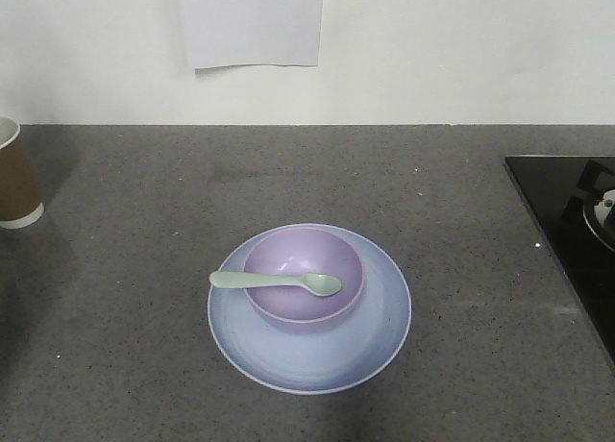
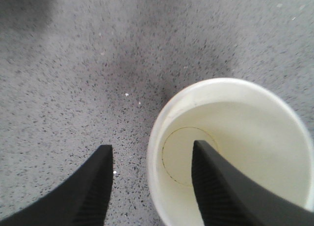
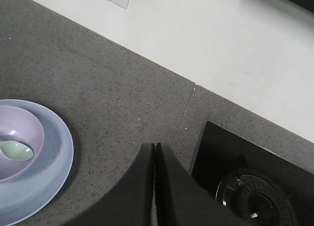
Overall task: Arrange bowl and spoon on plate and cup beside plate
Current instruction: 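Move the left gripper down over the brown paper cup rim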
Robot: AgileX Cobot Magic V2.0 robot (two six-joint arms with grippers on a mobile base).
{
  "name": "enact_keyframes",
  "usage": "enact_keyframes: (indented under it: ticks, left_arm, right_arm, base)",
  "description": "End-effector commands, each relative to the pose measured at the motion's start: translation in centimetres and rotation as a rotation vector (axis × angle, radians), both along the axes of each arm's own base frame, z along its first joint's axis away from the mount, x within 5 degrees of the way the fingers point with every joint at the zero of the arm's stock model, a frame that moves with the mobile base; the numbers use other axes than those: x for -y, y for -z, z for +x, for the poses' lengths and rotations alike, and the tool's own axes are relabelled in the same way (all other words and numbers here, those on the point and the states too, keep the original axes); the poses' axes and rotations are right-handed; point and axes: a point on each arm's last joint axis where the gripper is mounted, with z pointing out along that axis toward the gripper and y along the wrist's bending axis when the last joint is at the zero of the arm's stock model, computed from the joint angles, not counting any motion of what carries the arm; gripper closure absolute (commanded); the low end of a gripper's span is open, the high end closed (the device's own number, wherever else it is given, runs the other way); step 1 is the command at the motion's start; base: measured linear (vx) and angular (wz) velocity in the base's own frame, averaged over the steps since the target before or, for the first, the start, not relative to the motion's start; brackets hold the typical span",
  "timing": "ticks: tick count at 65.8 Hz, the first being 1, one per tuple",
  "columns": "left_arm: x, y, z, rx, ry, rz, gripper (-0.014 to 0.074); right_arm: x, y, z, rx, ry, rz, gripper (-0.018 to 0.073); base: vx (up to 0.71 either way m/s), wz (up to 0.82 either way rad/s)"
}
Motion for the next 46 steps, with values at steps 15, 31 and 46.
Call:
enact_keyframes:
  ticks: [15,31,46]
  left_arm:
    - [-0.2,-0.5,0.5,0.045,-0.003,0.009,0.0237]
    - [-0.2,-0.3,0.6,0.039,0.003,0.011,0.0422]
    - [0.7,-1.6,0.0,0.058,0.042,-0.018,0.0605]
  right_arm:
    - [0.2,-1.3,-0.4,0.082,-0.006,0.018,0.0565]
    - [0.1,-1.3,-0.4,0.079,-0.013,0.028,0.0565]
    - [0.1,-1.2,-0.4,0.078,-0.012,0.027,0.0565]
  base:
    - [0.0,0.0]
    - [0.0,0.0]
    - [0.0,0.0]
